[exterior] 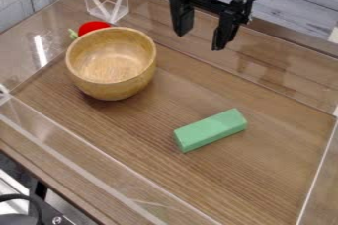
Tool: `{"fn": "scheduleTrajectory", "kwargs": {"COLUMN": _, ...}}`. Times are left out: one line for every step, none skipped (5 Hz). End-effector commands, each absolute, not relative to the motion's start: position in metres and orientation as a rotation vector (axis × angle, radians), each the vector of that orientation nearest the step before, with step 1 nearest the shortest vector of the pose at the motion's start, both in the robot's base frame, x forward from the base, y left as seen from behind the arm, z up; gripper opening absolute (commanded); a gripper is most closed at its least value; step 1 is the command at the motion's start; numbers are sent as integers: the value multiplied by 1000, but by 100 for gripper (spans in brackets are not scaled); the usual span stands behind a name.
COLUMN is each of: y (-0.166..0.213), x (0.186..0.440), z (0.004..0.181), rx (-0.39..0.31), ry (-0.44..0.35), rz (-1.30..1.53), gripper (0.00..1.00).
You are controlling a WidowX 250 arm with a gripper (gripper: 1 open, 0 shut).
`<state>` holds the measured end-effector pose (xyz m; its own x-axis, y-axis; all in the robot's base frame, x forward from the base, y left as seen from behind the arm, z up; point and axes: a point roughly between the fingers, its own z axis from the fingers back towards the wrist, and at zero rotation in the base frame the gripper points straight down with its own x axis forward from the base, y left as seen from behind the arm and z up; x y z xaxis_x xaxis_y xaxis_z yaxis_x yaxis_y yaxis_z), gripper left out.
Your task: Put the green block in the brown bowl
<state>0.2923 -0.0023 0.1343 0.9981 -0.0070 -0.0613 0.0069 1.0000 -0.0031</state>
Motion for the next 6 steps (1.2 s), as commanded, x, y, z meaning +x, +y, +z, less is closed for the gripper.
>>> {"fn": "scheduleTrajectory", "kwargs": {"y": -6, "x": 286, "z": 122, "rx": -6, "ry": 96, "rz": -45, "gripper": 100}}
{"fn": "scheduleTrajectory", "kwargs": {"y": -15, "x": 274, "z": 107, "rx": -8, "ry": 132, "rz": -139, "gripper": 100}}
{"fn": "scheduleTrajectory", "kwargs": {"y": -29, "x": 265, "z": 92, "rx": -5, "ry": 139, "rz": -242, "gripper": 100}}
{"fn": "scheduleTrajectory", "kwargs": {"y": -46, "x": 260, "z": 77, "rx": -1, "ry": 142, "rz": -335, "gripper": 100}}
{"fn": "scheduleTrajectory", "kwargs": {"y": -53, "x": 257, "z": 64, "rx": 7, "ry": 151, "rz": -392, "gripper": 100}}
{"fn": "scheduleTrajectory", "kwargs": {"y": -55, "x": 255, "z": 50, "rx": 13, "ry": 159, "rz": -429, "gripper": 100}}
